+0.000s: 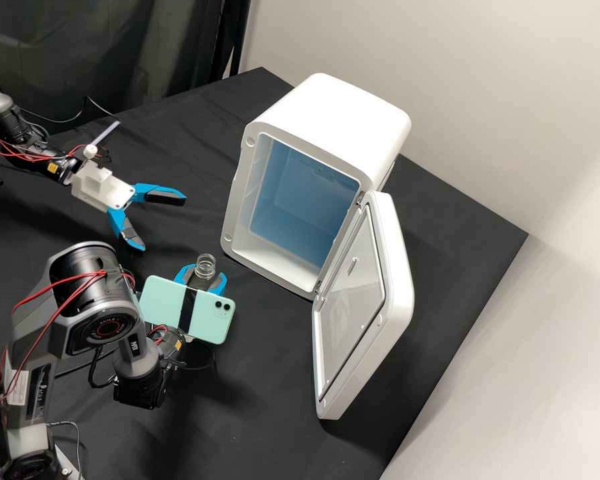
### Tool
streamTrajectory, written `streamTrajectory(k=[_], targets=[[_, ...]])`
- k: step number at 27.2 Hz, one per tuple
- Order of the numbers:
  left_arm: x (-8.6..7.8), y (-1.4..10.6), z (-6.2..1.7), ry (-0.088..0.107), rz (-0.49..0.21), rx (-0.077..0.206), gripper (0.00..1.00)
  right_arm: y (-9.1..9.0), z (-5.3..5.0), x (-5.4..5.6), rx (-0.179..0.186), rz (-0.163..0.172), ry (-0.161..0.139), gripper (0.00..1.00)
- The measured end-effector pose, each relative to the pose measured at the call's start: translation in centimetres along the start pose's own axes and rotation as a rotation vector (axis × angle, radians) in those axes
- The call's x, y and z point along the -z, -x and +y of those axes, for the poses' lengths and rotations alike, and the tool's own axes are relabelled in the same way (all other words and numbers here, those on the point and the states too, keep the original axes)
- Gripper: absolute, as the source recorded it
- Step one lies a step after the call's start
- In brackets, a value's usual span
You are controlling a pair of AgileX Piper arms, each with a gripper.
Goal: Place the flask in the incubator
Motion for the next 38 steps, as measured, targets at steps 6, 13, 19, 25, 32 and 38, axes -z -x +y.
streamTrajectory(k=[6,13,19,25,32,38], targets=[[0.76,-0.12,0.09,0.023,0.045,-0.006,1.00,0.06,0.15,0.12,-0.002,-0.002,0.009,0.00],[0.77,-0.12,0.07,0.017,0.046,-0.004,1.00,0.06,0.12,0.09,0.001,-0.006,0.009,0.00],[0.77,-0.12,0.07,0.015,0.046,-0.004,1.00,0.06,0.12,0.09,0.001,-0.006,0.009,0.00],[0.80,-0.12,-0.04,0.016,0.050,0.008,1.00,0.06,0.12,0.09,0.001,-0.006,0.009,0.00],[0.80,-0.14,-0.01,0.015,0.050,0.007,1.00,0.07,0.14,0.10,0.000,-0.005,0.010,0.00],[0.80,-0.14,-0.01,0.015,0.050,0.007,1.00,0.10,0.19,0.14,0.001,-0.008,0.014,0.00]])
